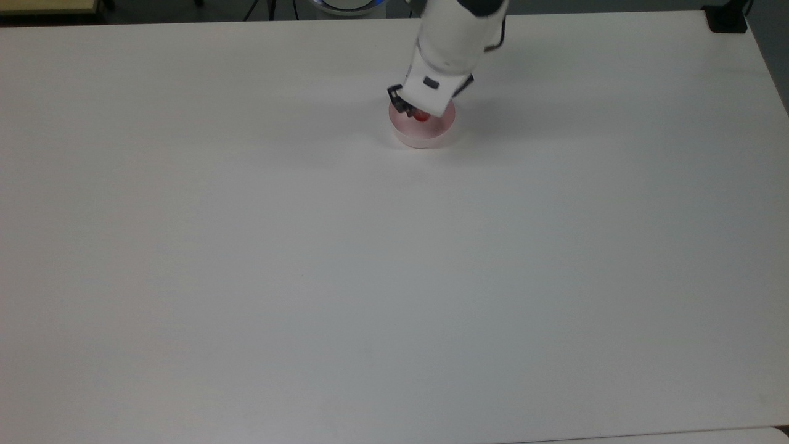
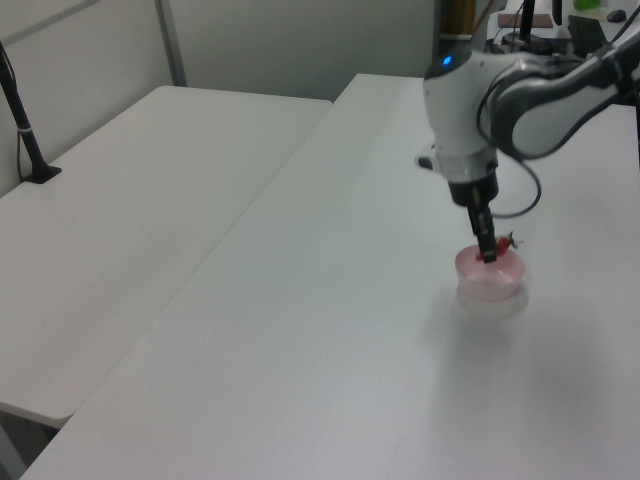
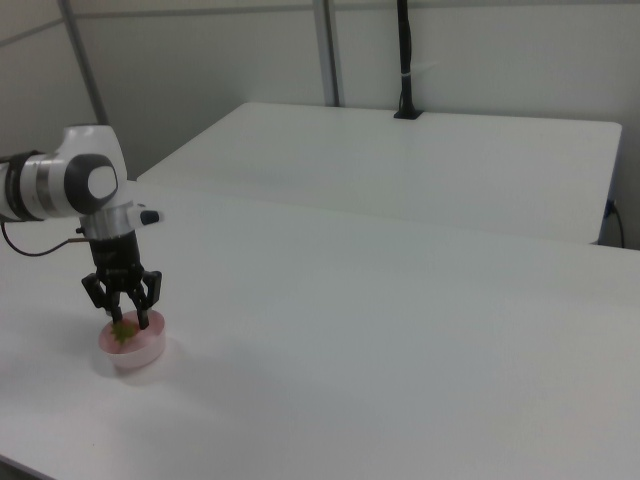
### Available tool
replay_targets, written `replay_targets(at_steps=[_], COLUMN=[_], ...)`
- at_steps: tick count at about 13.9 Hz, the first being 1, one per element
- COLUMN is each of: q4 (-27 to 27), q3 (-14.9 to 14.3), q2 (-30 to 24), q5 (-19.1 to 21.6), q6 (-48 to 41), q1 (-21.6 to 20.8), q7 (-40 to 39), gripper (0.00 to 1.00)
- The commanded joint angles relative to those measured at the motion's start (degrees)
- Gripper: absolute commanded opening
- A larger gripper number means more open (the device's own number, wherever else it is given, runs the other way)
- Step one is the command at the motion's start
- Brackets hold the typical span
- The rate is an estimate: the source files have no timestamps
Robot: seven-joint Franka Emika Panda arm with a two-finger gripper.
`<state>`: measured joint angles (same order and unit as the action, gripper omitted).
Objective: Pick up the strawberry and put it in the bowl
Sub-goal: 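Lower the strawberry into the pink bowl and open the gripper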
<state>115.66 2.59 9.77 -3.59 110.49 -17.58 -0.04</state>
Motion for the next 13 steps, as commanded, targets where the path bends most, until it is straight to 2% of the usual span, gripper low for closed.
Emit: replay_targets(at_steps=[1,3,5,6,8,10,13], q4=[-0.43,-1.57,-4.73,-8.05,-12.19,-15.1,-16.86], q3=[0.57,0.57,0.49,0.14,-0.3,-2.23,-3.29], q2=[1.48,-0.44,-4.48,-5.89,-6.61,-7.13,-7.93], q5=[0.08,0.07,0.16,0.16,-0.45,-0.45,-0.28], q6=[2.01,1.31,-0.53,-4.1,-8.6,-11.16,-14.15], q1=[-0.61,0.09,3.77,5.35,6.85,8.35,8.79], q7=[5.14,5.75,5.84,5.75,5.75,5.75,5.84], gripper=[1.0,1.0,1.0,1.0,1.0,1.0,1.0])
